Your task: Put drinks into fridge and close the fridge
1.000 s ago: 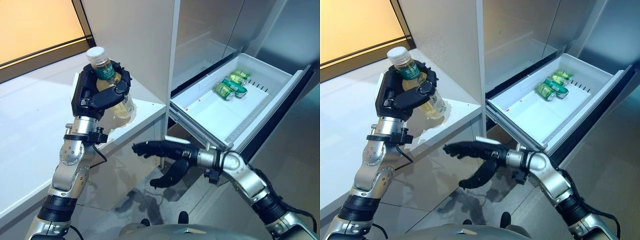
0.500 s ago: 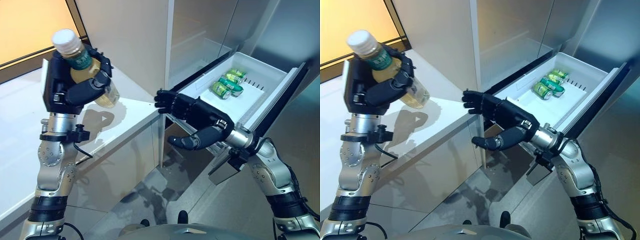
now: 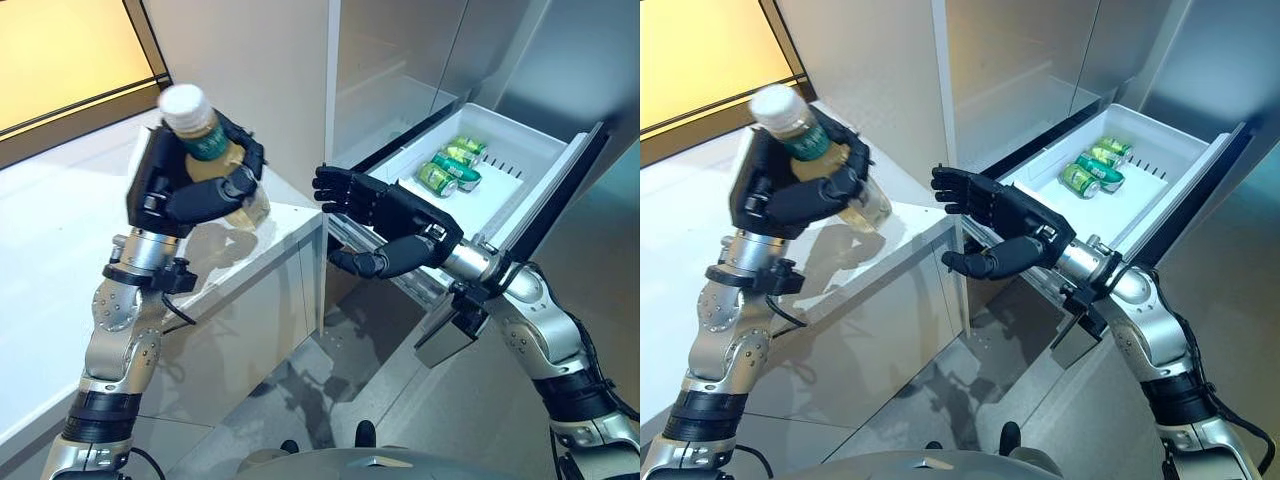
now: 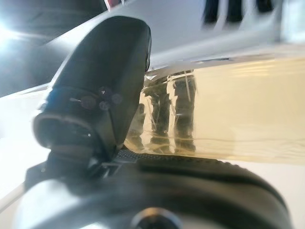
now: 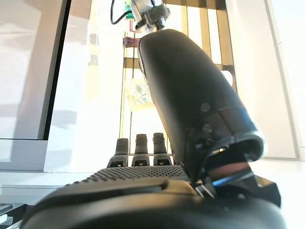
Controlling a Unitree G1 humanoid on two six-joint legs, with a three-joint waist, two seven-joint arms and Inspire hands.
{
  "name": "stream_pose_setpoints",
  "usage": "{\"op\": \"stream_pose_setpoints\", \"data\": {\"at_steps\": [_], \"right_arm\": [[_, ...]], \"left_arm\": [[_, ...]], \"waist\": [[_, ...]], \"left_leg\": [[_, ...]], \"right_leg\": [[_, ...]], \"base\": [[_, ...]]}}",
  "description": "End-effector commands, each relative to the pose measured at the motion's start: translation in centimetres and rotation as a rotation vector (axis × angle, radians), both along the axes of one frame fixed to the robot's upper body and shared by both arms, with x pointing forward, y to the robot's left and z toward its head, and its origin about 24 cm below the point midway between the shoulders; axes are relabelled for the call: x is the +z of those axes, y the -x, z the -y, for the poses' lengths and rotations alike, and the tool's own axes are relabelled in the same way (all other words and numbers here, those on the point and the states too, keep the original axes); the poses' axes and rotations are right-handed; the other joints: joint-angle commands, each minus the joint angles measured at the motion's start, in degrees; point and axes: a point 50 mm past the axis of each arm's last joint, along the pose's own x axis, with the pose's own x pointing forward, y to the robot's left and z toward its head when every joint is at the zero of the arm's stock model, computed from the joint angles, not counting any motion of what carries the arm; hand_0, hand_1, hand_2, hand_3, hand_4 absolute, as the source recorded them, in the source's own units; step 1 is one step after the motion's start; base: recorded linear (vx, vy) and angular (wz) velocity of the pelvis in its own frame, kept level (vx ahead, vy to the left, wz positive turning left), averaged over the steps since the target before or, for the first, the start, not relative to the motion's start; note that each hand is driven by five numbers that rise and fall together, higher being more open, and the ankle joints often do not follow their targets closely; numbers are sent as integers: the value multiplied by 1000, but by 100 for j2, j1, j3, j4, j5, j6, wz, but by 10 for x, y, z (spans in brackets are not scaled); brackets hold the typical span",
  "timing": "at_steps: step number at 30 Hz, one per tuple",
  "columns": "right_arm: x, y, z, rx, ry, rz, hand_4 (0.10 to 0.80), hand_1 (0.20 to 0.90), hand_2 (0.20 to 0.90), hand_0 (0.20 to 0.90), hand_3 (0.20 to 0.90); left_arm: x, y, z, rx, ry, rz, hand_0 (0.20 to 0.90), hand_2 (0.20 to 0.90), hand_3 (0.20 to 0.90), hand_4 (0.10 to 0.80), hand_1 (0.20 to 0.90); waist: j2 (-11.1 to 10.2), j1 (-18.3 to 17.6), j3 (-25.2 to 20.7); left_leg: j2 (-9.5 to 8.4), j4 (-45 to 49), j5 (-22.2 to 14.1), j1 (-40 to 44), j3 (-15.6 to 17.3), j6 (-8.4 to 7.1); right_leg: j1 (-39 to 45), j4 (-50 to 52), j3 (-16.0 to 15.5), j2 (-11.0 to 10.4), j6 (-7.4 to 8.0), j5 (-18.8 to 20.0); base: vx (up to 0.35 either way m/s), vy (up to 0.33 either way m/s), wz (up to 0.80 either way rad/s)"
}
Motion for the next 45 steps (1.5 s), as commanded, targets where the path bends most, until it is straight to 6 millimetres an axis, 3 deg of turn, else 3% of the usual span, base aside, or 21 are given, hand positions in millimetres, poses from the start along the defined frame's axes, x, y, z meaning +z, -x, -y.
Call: {"op": "stream_pose_setpoints", "data": {"at_steps": [1, 12, 25, 38, 45], "right_arm": [[40, -8, -11, 49, -82, 142, 800, 900, 900, 900, 900], [31, -27, -34, 58, -72, -12, 800, 900, 900, 900, 900], [38, -38, -48, 28, -53, 0, 800, 900, 900, 900, 900], [51, -33, -51, 104, -93, 28, 800, 900, 900, 900, 900], [56, -29, -55, 145, -96, 37, 800, 900, 900, 900, 900]], "left_arm": [[74, 6, 15, -141, 44, 351, 300, 300, 200, 100, 300], [79, 1, 31, -240, 56, 345, 300, 300, 200, 100, 300], [83, -2, 43, -319, 56, 341, 300, 300, 200, 100, 300], [87, -3, 36, -200, -114, 391, 300, 300, 200, 100, 300], [89, -2, 39, -231, -128, 396, 300, 300, 200, 100, 300]], "waist": [[-108, -28, -651], [-141, 46, -682], [-154, 119, -679], [-138, 161, -697], [-136, 156, -712]], "left_leg": [[-300, 3, -113, -384, -89, 38], [-306, 3, -111, -358, -98, 47], [-322, 3, -106, -364, -149, 61], [-333, 3, -108, -376, -165, 65], [-336, 3, -101, -394, -170, 59]], "right_leg": [[423, 113, -255, -166, 410, -513], [446, 102, -264, -156, 389, -505], [453, 116, -279, -150, 364, -517], [450, 119, -306, -154, 364, -524], [432, 115, -305, -157, 374, -516]], "base": [[0, 0, 0], [0, 0, 0], [0, 0, 0], [1, 0, 0], [0, 0, 0]]}}
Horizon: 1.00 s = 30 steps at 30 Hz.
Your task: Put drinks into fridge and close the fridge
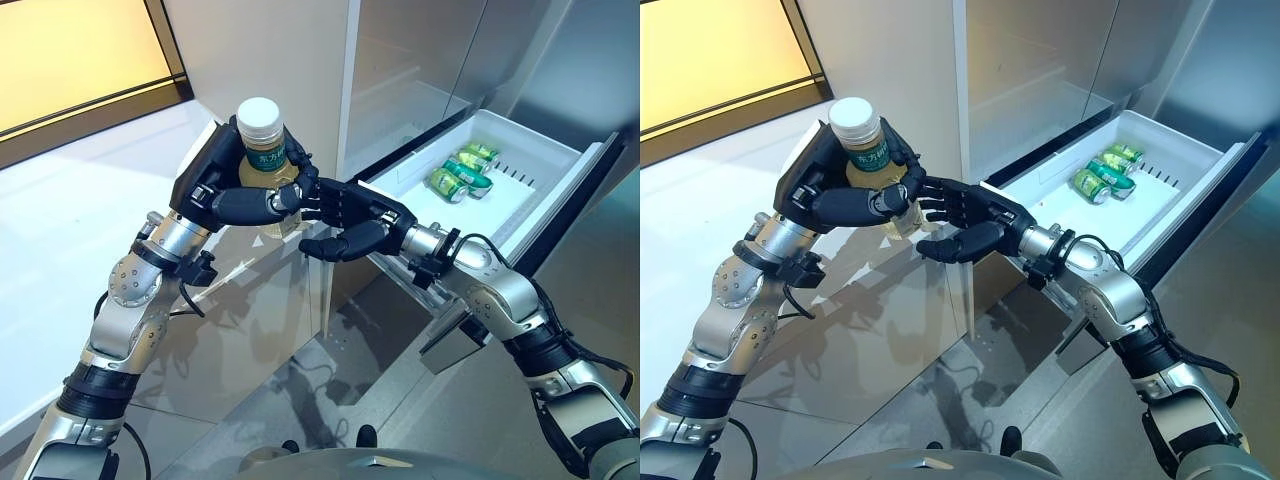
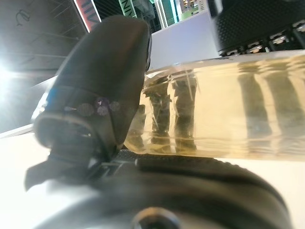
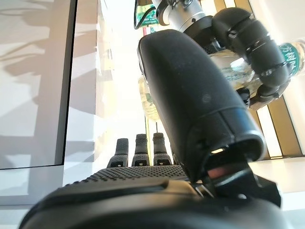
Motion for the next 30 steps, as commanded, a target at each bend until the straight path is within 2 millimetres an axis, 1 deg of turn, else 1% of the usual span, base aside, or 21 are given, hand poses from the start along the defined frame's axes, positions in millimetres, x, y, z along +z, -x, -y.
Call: {"op": "stream_pose_setpoints", "data": {"at_steps": [1, 11, 19, 25, 28, 29, 30], "right_arm": [[65, 2, -22, 129, -158, 228, 800, 900, 900, 900, 900], [72, 2, -29, 156, -162, 253, 800, 900, 900, 900, 900], [75, 3, -38, 194, -164, 248, 800, 900, 900, 900, 900], [72, 3, -45, 210, -155, 224, 800, 900, 900, 900, 900], [70, 4, -51, 224, -150, 216, 800, 900, 900, 900, 900], [70, 4, -53, 227, -149, 215, 800, 900, 900, 900, 900], [71, 4, -53, 229, -147, 217, 726, 836, 836, 836, 826]], "left_arm": [[73, 9, 18, -135, 60, 358, 300, 300, 200, 100, 300], [70, 7, 26, -197, 71, 319, 300, 300, 200, 100, 300], [69, 5, 32, -232, 72, 299, 300, 300, 200, 100, 300], [70, 6, 35, -259, 90, 297, 300, 300, 200, 100, 300], [70, 6, 39, -282, 98, 288, 300, 300, 200, 100, 300], [70, 6, 41, -286, 99, 286, 300, 300, 200, 100, 300], [70, 6, 42, -291, 100, 284, 300, 300, 200, 100, 300]], "waist": [[-133, -42, -709], [-132, -35, -706], [-135, -22, -708], [-133, -3, -707], [-134, 2, -706], [-135, 1, -706], [-137, 3, -699]], "left_leg": [[-330, 3, -99, -432, -83, 61], [-332, 3, -101, -413, -74, 66], [-334, 3, -98, -409, -80, 71], [-333, 3, -90, -407, -82, 78], [-337, 3, -95, -405, -84, 85], [-331, 3, -154, -368, -88, 84], [-330, 3, -156, -362, -87, 83]], "right_leg": [[354, 116, -253, -141, 372, -515], [369, 116, -253, -136, 368, -512], [375, 114, -253, -138, 365, -510], [375, 119, -257, -142, 361, -504], [376, 119, -265, -146, 359, -507], [419, 101, -258, -137, 362, -546], [425, 100, -260, -139, 363, -546]], "base": [[0, 0, 0], [0, 0, 0], [0, 0, 0], [0, 0, 0], [0, 0, 0], [0, 0, 0], [0, 0, 0]]}}
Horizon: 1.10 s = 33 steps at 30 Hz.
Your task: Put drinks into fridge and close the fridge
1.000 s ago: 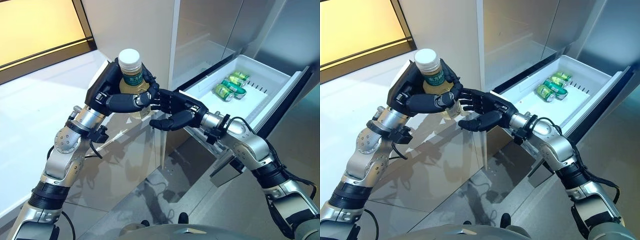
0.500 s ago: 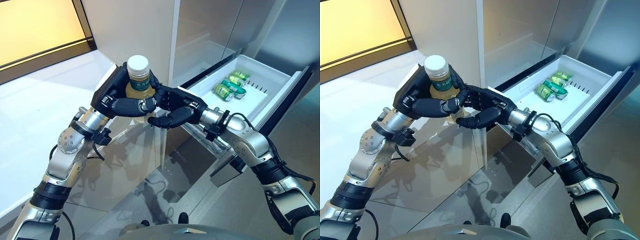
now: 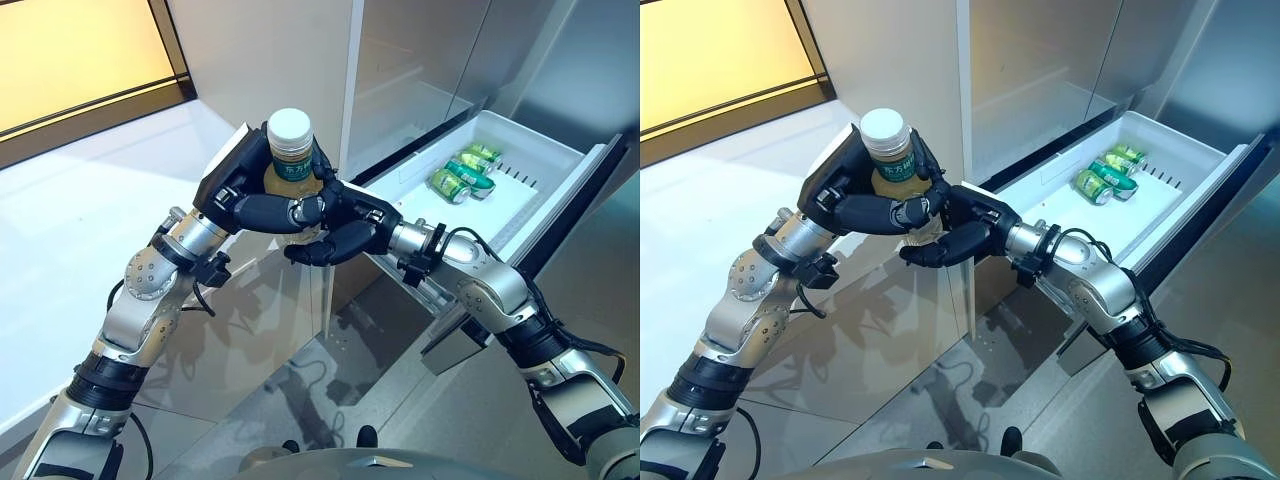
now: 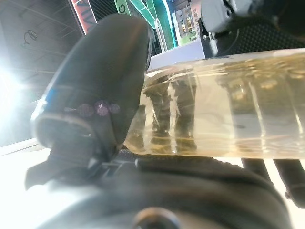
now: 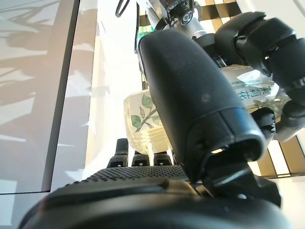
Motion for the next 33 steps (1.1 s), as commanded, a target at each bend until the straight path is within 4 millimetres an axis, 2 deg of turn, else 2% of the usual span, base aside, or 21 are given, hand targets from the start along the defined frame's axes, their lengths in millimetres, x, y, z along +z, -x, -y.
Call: {"op": "stream_pose_setpoints", "data": {"at_steps": [1, 2, 3, 4, 21, 22, 23, 30, 33], "right_arm": [[66, 4, -36, 158, -164, 223, 627, 752, 752, 752, 727], [67, 3, -37, 158, -164, 225, 303, 474, 474, 474, 403], [67, 4, -37, 159, -164, 228, 248, 427, 427, 427, 348], [68, 3, -38, 158, -164, 230, 100, 300, 300, 300, 200], [81, 3, -36, 137, -201, 290, 100, 300, 300, 300, 200], [81, 2, -36, 136, -199, 293, 100, 300, 300, 300, 200], [82, 2, -35, 133, -201, 296, 100, 300, 300, 300, 200], [88, 1, -29, 104, -211, 325, 100, 300, 300, 300, 200], [94, 1, -23, 71, -226, 358, 100, 300, 300, 300, 200]], "left_arm": [[68, 10, 22, -175, 155, 290, 300, 300, 200, 100, 300], [68, 10, 22, -178, 157, 287, 300, 300, 200, 100, 300], [68, 9, 23, -181, 159, 286, 300, 300, 200, 100, 300], [68, 9, 23, -186, 161, 281, 300, 300, 200, 100, 300], [62, 7, 22, -205, 141, 233, 300, 300, 200, 100, 300], [61, 7, 22, -201, 138, 234, 564, 564, 507, 407, 564], [61, 7, 22, -195, 134, 237, 900, 900, 900, 800, 900], [64, 6, 14, -101, 109, 283, 900, 900, 900, 800, 900], [66, 5, 4, -24, 110, 304, 900, 900, 900, 800, 900]], "waist": [[-141, -20, -697], [-140, -16, -700], [-141, -16, -693], [-141, -14, -705], [-133, 21, -717], [-133, 19, -722], [-133, 18, -718], [-138, 21, -726], [-139, 15, -733]], "left_leg": [[-329, 2, -156, -364, -68, 84], [-333, 2, -156, -361, -70, 86], [-340, 2, -101, -389, -67, 89], [-341, 2, -100, -392, -70, 89], [-344, 2, -90, -396, -76, 102], [-346, 2, -91, -400, -81, 102], [-344, 2, -90, -400, -81, 102], [-345, 2, -88, -401, -83, 101], [-334, 2, -87, -402, -74, 95]], "right_leg": [[416, 98, -242, -134, 363, -546], [419, 98, -241, -133, 360, -545], [384, 113, -244, -140, 358, -504], [378, 114, -247, -139, 359, -501], [374, 118, -258, -148, 362, -486], [371, 116, -255, -147, 362, -486], [368, 118, -256, -148, 362, -483], [374, 106, -244, -141, 367, -479], [368, 108, -235, -136, 361, -482]], "base": [[0, 0, 0], [-32, 6, 0], [0, 0, 0], [0, 0, 0], [-4, 1, 0], [0, 0, 0], [0, 0, 0], [0, 0, 0], [0, 0, 0]]}}
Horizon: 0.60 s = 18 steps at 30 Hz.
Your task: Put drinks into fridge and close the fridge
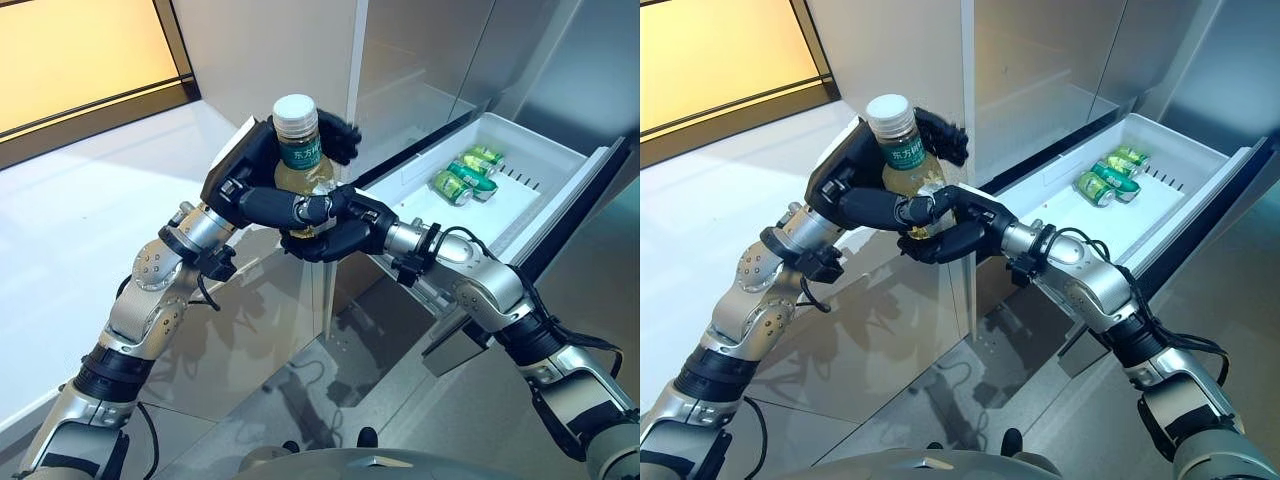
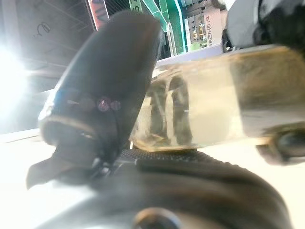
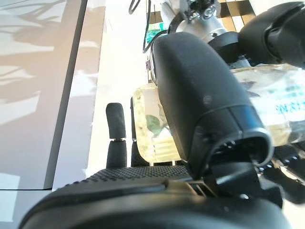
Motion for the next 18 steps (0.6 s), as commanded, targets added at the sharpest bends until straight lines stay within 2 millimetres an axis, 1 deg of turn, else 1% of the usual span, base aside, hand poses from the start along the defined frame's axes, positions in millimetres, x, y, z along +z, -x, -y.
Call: {"op": "stream_pose_setpoints", "data": {"at_steps": [1, 7, 10, 13, 16, 18], "right_arm": [[97, 2, -16, 94, -268, 360, 100, 300, 300, 300, 200], [112, 9, -4, 57, -301, 439, 100, 300, 300, 300, 200], [122, 15, 6, 34, -337, 492, 100, 300, 300, 300, 200], [126, 21, 11, 22, -364, 511, 100, 300, 300, 300, 200], [128, 27, 15, 16, -378, 532, 100, 300, 300, 300, 200], [130, 31, 18, 13, -393, 545, 100, 300, 300, 300, 200]], "left_arm": [[56, 9, -6, 58, 34, 320, 900, 900, 900, 800, 900], [57, 11, -26, 154, 41, 331, 900, 900, 900, 800, 900], [54, 14, -37, 198, 61, 320, 900, 900, 900, 800, 900], [49, 16, -45, 254, 77, 310, 900, 900, 900, 800, 900], [44, 18, -51, 265, 105, 287, 900, 900, 900, 800, 900], [39, 19, -54, 230, 154, 253, 900, 900, 900, 800, 900]], "waist": [[-144, -6, -731], [-147, -3, -730], [-150, -14, -732], [-150, -27, -730], [-153, -43, -724], [-155, -52, -722]], "left_leg": [[-332, 2, -88, -426, -44, 97], [-331, 2, -89, -445, -52, 97], [-329, 3, -90, -452, -42, 96], [-322, 3, -98, -456, -37, 98], [-322, 3, -97, -456, -31, 103], [-322, 2, -102, -459, -22, 106]], "right_leg": [[330, 108, -176, -131, 360, -480], [317, 100, -156, -124, 356, -483], [309, 99, -141, -120, 358, -481], [298, 102, -125, -115, 356, -488], [293, 104, -107, -110, 353, -489], [287, 104, -97, -105, 353, -491]], "base": [[0, 0, 0], [0, 0, 0], [0, 0, 0], [0, 0, 0], [-6, 2, -1], [-17, 7, -4]]}}
